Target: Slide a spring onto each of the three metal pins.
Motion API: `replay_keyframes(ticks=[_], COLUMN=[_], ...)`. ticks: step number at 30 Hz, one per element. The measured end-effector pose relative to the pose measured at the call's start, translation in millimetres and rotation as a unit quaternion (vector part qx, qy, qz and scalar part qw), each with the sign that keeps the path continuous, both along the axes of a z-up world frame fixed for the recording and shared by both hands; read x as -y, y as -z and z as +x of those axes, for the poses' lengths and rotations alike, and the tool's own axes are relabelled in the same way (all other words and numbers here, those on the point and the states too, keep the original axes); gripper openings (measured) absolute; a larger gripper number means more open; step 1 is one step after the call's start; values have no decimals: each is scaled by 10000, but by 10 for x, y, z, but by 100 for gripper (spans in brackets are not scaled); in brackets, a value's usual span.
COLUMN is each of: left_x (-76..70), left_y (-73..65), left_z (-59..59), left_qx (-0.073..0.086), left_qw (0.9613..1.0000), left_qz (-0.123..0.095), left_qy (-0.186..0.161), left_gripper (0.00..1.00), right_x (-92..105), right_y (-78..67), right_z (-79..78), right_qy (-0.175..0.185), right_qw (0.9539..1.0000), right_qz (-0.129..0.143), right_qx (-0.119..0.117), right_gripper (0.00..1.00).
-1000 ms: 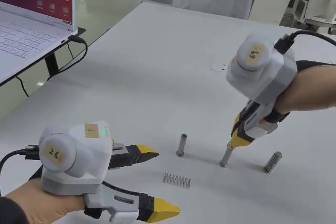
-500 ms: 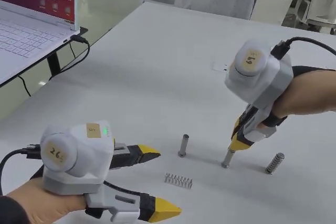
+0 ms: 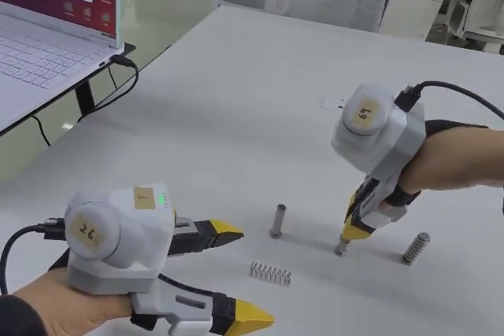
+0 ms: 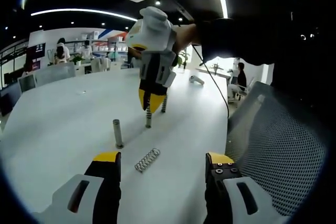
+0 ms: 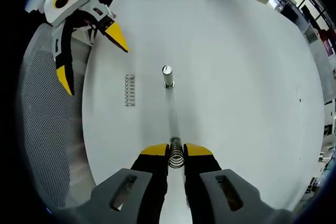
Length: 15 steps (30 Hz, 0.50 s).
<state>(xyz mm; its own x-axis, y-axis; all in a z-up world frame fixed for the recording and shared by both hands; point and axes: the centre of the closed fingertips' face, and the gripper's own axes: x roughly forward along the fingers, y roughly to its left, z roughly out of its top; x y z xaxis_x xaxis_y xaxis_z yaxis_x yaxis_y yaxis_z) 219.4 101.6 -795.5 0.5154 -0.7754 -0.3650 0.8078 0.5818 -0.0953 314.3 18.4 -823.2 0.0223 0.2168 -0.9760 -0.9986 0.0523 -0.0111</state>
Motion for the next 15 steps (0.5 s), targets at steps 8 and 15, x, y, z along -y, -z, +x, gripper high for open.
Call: replay_keyframes(ticks=[8, 15], left_x=[-6, -5], left_y=[4, 6], left_z=[-13, -19], left_qx=[-7, -9], left_qw=[10000, 10000], left_qz=[21, 20], left_qy=[-10, -29], left_gripper=[60, 60], right_x=[-2, -7], right_y=[108, 178], right_z=[1, 2], right_qy=[37, 52], right_qw=[10000, 10000], right_qz=[-14, 3], right_qx=[11, -12], right_gripper=[9, 9])
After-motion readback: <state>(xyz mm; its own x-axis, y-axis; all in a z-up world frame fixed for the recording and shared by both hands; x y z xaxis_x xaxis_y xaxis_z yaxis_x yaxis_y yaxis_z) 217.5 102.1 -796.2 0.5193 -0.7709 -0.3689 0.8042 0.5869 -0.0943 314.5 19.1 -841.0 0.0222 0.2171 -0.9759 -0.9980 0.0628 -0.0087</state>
